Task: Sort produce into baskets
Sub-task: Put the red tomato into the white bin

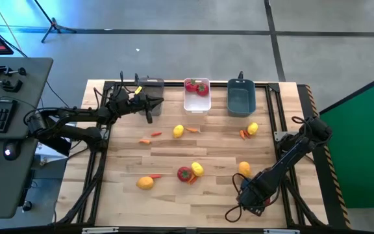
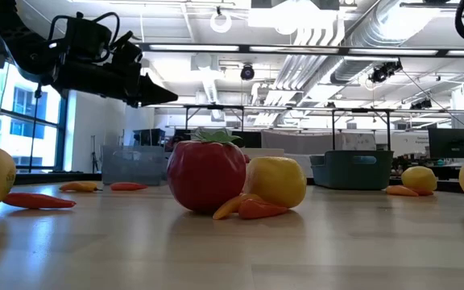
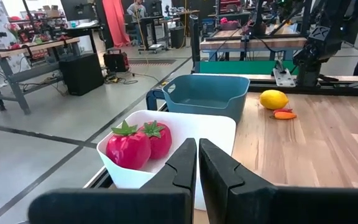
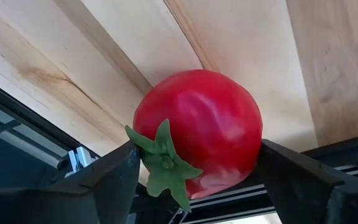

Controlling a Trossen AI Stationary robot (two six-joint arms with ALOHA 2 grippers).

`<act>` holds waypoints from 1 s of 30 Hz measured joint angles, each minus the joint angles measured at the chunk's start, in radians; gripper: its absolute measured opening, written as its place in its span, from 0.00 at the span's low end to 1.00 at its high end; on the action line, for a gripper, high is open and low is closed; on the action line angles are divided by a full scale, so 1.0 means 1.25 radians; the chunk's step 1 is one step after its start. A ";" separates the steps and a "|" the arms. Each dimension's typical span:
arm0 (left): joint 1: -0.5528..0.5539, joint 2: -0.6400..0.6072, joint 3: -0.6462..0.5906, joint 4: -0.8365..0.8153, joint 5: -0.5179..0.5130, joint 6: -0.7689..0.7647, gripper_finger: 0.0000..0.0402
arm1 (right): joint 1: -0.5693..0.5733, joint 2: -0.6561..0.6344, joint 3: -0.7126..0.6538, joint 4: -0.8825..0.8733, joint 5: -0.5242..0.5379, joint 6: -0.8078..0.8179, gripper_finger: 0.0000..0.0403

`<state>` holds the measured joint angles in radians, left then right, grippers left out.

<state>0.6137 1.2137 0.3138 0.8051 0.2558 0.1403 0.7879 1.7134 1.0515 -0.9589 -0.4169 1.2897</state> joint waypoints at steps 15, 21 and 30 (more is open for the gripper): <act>0.000 0.000 0.000 0.000 0.000 -0.005 0.01 | -0.047 0.003 0.043 -0.047 0.061 -0.029 0.61; 0.000 0.000 0.000 0.000 0.000 -0.005 0.01 | -0.075 0.000 0.126 -0.081 0.138 -0.054 0.58; 0.000 0.000 0.000 0.000 0.000 -0.005 0.01 | -0.151 -0.003 0.237 -0.107 0.264 -0.162 0.44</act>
<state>0.6137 1.2137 0.3138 0.8050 0.2555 0.1345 0.5994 1.7101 1.3473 -1.0922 -0.0874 1.0867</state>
